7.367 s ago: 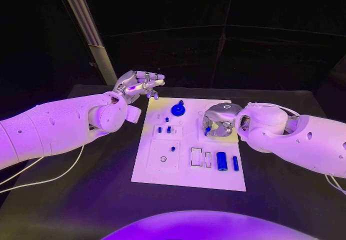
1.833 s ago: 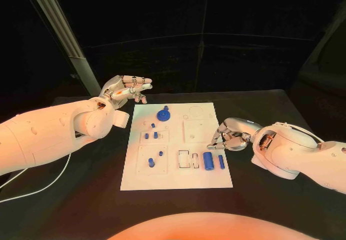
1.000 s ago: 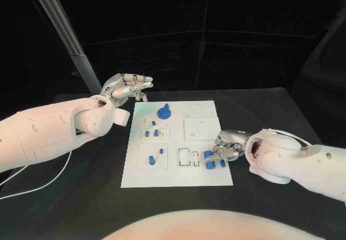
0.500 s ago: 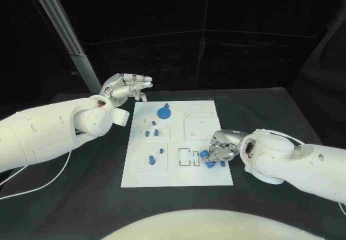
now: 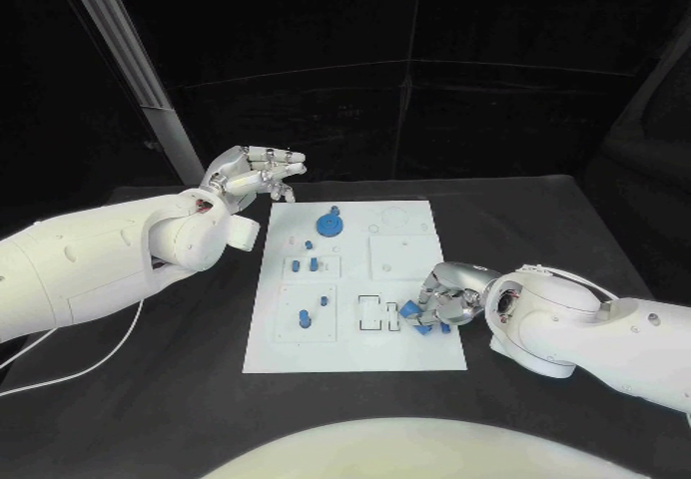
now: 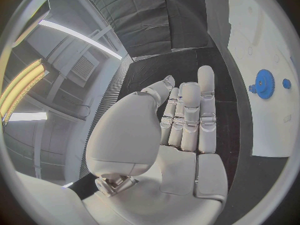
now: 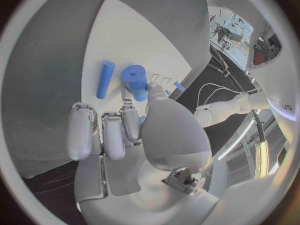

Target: Assemble the parts on the task board

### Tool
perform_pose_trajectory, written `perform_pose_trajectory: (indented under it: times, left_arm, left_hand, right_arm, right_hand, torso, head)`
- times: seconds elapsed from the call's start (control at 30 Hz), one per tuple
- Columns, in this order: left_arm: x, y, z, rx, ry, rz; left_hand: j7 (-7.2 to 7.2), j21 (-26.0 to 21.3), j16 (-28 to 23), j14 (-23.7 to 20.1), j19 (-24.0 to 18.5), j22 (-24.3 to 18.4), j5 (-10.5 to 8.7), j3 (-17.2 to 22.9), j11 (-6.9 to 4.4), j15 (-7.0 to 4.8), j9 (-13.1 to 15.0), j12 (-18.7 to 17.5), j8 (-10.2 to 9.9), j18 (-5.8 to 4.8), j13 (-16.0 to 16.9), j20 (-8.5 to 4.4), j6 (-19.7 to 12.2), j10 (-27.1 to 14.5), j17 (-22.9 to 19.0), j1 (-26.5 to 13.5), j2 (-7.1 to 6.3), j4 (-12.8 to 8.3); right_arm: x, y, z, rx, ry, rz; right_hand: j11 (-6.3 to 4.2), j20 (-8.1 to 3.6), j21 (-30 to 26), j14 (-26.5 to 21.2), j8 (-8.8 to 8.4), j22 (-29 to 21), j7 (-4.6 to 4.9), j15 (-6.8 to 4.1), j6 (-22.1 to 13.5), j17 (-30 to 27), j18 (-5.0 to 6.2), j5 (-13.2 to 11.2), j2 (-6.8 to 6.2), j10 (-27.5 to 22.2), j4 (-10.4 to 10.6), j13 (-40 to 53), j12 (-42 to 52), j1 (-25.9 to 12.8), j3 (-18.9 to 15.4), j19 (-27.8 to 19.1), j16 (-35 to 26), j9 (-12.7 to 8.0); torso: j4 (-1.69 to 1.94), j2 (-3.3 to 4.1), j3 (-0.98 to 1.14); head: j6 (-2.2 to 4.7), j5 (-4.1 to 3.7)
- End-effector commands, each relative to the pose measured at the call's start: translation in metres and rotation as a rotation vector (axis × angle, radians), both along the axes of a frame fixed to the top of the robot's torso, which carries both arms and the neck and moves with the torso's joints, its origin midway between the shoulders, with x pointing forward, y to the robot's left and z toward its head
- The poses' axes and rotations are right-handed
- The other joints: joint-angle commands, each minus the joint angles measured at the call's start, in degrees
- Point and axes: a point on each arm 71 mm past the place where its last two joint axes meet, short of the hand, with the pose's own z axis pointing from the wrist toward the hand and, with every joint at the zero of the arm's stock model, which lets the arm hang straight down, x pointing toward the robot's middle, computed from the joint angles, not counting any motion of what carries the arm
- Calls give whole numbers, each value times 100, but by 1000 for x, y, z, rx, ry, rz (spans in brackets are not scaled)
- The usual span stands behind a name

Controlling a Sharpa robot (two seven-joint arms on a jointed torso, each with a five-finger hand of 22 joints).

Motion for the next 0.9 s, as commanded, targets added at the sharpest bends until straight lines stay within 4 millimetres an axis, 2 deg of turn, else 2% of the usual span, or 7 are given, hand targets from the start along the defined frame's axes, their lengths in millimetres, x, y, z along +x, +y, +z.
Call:
perform_pose_trajectory:
  times: [0.03, 0.27, 0.7, 0.9]
  left_arm:
    - [0, -1, 1, -7, -4, -2]
    - [0, -2, 1, -8, -4, -4]
    - [0, -3, 1, -9, -4, -7]
    - [0, -5, 1, -10, -4, -10]
  left_hand:
    - [31, -23, -26, -37, -9, -8, 20, 27, 25, 2, -9, 31, -3, 30, -5, -12, -7, -33, 4, -25, -11, -15]
    - [33, -24, -26, -37, -7, -9, 21, 31, 26, 3, -9, 33, -4, 30, -5, -11, -10, -35, 2, -23, -11, -18]
    - [33, -24, -26, -37, -7, -9, 21, 31, 26, 3, -9, 33, -4, 30, -5, -11, -10, -35, 2, -23, -11, -18]
    - [33, -24, -26, -37, -7, -9, 21, 31, 26, 3, -9, 33, -4, 30, -5, -11, -10, -35, 2, -23, -11, -18]
  right_arm:
    - [0, 1, 6, 96, -17, -64]
    - [-3, 6, 11, 165, -32, -92]
    - [0, 23, 9, 189, -9, -77]
    - [0, 34, 3, 169, 42, -34]
  right_hand:
    - [-45, -26, 24, 409, 56, 14, -58, -22, 129, 473, -93, 29, 23, 22, -8, -21, -21, 20, -3, 32, 2, 78]
    - [-110, -73, 35, 415, 111, 38, -136, -76, 313, 503, -96, 37, 57, 67, 89, 30, 7, -68, -31, 42, 12, 138]
    - [-161, -116, 47, 419, 140, 63, -194, -120, 446, 519, -101, 39, 92, 97, 191, 50, 5, -148, -56, 54, 16, 206]
    - [-213, -148, 62, 423, 163, 97, -254, -163, 577, 544, -108, -152, 146, 148, 246, 103, 38, -166, -55, 69, 24, 274]
  torso:
    - [8, 3, -3]
    - [6, 6, -1]
    - [3, 10, -3]
    - [19, 8, -5]
  head:
    - [7, -16]
    - [-2, 3]
    - [-24, 24]
    - [-53, 24]
